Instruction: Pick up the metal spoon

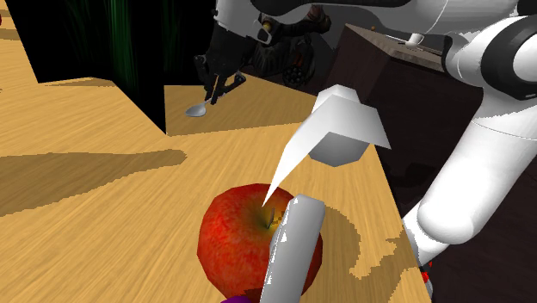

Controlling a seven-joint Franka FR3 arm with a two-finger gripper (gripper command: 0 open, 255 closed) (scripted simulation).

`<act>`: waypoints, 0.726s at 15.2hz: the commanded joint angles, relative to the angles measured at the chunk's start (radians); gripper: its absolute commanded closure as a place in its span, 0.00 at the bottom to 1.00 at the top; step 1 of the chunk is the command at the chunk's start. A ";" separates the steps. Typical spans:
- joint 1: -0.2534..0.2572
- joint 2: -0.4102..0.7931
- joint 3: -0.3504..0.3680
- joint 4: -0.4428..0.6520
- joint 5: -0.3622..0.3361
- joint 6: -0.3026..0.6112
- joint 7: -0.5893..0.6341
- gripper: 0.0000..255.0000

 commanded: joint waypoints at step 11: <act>0.010 0.010 0.003 0.131 -0.009 -0.123 0.018 1.00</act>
